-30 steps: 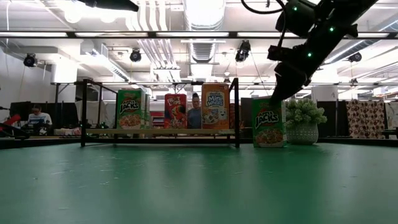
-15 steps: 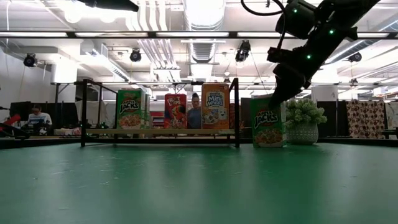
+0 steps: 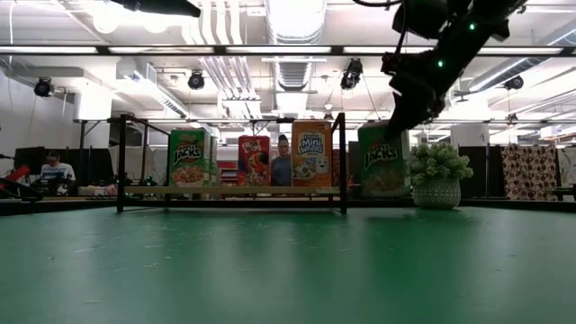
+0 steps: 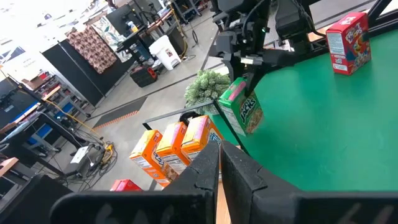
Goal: Stack cereal on shelf
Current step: Put the green cereal box aligned with the other green cereal box on the shelf
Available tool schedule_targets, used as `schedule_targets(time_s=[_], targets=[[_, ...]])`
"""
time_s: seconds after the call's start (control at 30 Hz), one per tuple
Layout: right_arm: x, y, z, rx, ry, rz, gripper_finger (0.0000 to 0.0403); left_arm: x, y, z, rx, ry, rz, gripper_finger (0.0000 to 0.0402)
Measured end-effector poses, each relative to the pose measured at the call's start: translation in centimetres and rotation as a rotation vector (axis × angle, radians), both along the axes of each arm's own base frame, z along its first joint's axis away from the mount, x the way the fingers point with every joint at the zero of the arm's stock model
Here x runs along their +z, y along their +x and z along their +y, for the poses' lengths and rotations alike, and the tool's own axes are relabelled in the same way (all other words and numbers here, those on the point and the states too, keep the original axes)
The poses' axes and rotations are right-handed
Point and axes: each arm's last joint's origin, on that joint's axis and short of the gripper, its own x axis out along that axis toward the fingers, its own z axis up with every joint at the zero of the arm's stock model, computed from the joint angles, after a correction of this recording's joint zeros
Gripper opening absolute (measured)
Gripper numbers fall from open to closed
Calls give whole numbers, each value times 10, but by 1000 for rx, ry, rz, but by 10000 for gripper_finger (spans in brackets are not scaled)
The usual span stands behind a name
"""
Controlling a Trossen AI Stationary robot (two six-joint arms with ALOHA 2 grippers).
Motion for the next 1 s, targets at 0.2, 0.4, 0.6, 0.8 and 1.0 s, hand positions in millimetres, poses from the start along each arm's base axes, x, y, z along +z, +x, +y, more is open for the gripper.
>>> schedule_targets(time_s=[0.2, 0.4, 0.6, 0.8, 1.0], targets=[[29, -2, 2, 15, 97, 51, 152, 0, 0, 0, 0, 0, 1, 0], [64, 5, 12, 156, 307, -66, 152, 0, 0, 0, 0, 0, 0, 0], [90, 27, 24, 292, 231, -220, 151, 0, 0, 0, -1, 6, 0, 0], [102, 63, 25, 405, 118, -281, 152, 1, 0, 0, -3, 19, 2, 0], [105, 109, 18, 491, 12, -229, 151, 3, -3, 1, -3, 19, -10, 0]])
